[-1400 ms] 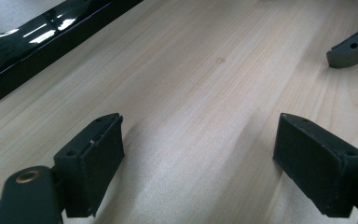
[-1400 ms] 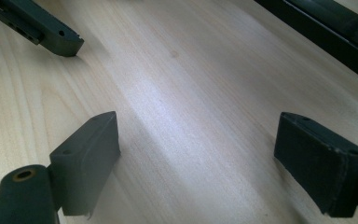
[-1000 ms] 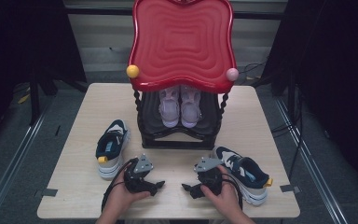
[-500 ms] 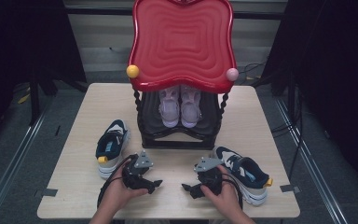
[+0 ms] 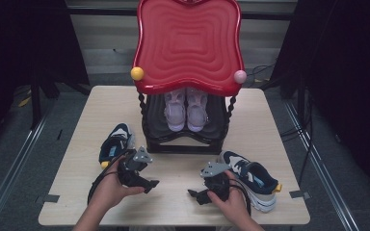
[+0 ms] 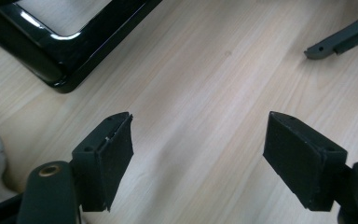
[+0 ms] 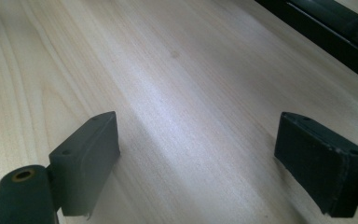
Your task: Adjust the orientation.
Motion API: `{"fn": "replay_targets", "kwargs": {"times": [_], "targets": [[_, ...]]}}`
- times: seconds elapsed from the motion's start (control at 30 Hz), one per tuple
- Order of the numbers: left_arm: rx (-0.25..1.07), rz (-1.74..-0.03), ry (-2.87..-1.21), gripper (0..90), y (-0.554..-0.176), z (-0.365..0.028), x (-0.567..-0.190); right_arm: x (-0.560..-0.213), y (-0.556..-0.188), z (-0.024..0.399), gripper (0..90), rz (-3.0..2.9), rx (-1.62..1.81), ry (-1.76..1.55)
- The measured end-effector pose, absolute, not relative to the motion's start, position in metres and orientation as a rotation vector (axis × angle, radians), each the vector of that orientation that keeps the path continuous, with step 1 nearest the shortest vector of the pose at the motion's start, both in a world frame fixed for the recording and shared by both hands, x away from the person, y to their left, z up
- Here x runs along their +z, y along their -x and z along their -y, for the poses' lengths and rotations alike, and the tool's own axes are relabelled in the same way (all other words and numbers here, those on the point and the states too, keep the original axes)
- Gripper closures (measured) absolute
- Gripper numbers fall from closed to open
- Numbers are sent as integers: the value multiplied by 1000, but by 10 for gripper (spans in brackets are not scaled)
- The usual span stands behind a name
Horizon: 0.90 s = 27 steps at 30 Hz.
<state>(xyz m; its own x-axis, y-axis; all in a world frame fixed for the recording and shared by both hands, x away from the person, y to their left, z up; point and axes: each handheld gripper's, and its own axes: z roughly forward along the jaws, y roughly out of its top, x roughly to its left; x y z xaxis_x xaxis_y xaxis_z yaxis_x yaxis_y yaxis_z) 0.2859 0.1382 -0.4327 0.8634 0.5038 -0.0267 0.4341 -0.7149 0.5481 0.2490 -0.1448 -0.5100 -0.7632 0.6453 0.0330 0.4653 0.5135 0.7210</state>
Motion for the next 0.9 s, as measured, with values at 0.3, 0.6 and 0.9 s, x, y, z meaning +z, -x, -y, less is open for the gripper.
{"fn": "replay_targets", "kwargs": {"times": [0.3, 0.6, 0.9], "targets": [[135, -666, -2575, 234, -292, -144, -416, -510, -249, 145, 132, -2517, 1092, -941], [199, -705, -2572, 234, -299, -161, -403, -510, -249, 145, 132, -2517, 1093, -944], [278, -749, -2534, 234, -305, -186, -399, -510, -249, 145, 132, -2517, 1094, -944]]}}
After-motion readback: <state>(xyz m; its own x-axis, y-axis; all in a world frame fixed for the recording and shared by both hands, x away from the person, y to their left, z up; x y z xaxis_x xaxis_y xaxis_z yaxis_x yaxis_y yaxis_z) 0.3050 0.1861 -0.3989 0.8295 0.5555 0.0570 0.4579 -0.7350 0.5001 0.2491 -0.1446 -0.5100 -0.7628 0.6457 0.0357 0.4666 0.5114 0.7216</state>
